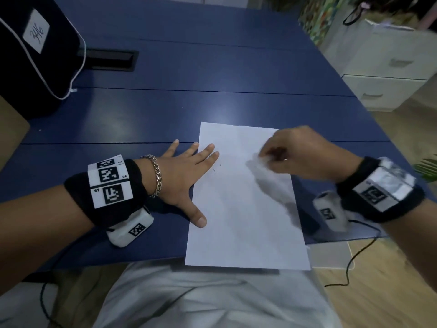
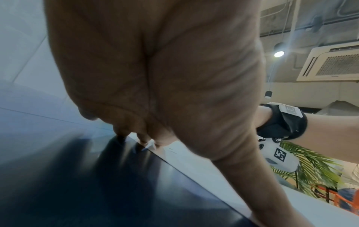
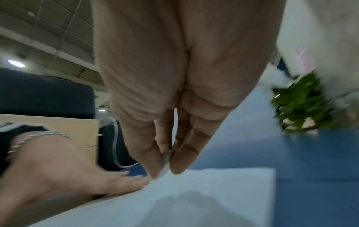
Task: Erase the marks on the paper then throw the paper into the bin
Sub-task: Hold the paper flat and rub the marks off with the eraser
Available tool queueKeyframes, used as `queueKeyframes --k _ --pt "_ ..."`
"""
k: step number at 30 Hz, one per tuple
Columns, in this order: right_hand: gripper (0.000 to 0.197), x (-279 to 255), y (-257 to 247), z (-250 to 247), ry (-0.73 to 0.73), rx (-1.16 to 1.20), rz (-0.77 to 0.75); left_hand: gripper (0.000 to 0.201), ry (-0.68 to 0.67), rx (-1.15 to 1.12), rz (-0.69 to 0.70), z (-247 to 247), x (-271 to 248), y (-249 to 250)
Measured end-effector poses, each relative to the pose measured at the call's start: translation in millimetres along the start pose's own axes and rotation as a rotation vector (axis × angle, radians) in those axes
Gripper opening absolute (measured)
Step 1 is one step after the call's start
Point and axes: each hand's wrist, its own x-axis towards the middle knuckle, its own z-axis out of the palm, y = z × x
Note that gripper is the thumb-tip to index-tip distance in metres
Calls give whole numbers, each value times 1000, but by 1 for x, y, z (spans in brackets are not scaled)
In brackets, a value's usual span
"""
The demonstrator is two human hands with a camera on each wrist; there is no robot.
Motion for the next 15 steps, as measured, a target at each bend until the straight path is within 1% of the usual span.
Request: queueKeyframes --k 2,5,8,11,13,15 --pt "15 -16 23 -7 -11 2 83 164 4 21 0 0 -2 -7" --pt "19 -40 29 5 -102 88 113 167 5 55 -20 -7 -3 -20" --pt "15 -56 13 25 -138 139 38 170 4 124 -57 -21 -4 -31" --pt "11 -63 -5 37 -126 153 -11 168 0 203 -150 -35 -4 -39" --pt "14 -64 -13 41 -130 145 -54 162 22 245 -200 -44 -6 -42" --pt "17 -60 -13 37 -130 152 -61 152 54 235 -178 -49 -6 -38"
